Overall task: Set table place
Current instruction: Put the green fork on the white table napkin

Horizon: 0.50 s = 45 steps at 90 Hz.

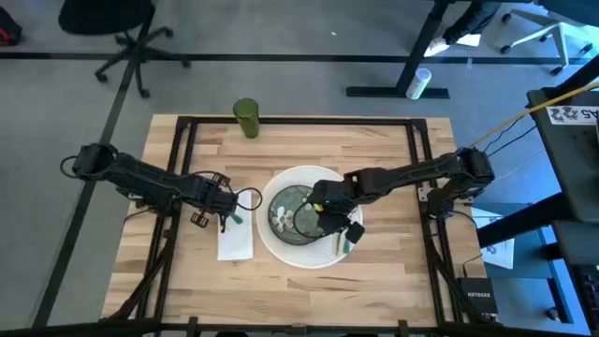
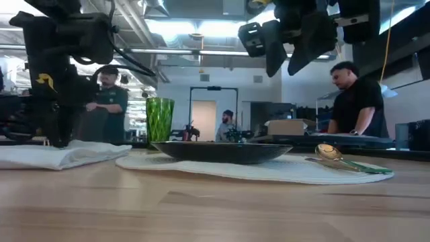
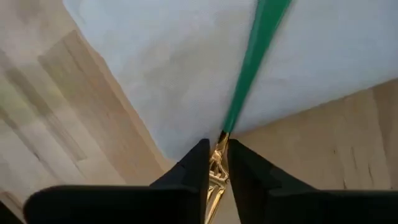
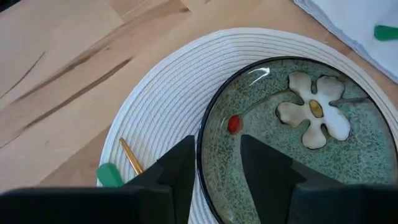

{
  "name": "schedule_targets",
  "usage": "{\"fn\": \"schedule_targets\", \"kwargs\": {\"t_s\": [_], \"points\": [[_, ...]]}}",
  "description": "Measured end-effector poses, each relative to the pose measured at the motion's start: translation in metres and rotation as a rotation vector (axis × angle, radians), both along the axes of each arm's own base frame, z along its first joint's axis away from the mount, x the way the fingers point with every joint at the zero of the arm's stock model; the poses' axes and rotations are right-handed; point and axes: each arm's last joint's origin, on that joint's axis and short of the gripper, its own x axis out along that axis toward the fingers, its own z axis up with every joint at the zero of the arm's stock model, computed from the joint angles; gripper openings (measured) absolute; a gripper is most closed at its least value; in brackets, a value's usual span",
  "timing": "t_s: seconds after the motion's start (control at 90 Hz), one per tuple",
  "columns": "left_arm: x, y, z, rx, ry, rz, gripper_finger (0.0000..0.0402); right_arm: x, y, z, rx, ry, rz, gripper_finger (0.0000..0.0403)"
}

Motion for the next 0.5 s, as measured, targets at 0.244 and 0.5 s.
{"fn": "schedule_targets", "kwargs": {"t_s": [0.244, 0.5], "points": [[0.000, -0.001, -0.003, -0.023, 0.038, -0.014, 0.0027, 0.000, 0.000, 0.000, 0.001, 0.001, -0.001, 0.0115], [0.003, -0.001, -0.013, -0.002, 0.109, -0.014, 0.0027, 0.000, 0.000, 0.000, 0.001, 0.002, -0.002, 0.0115]]}}
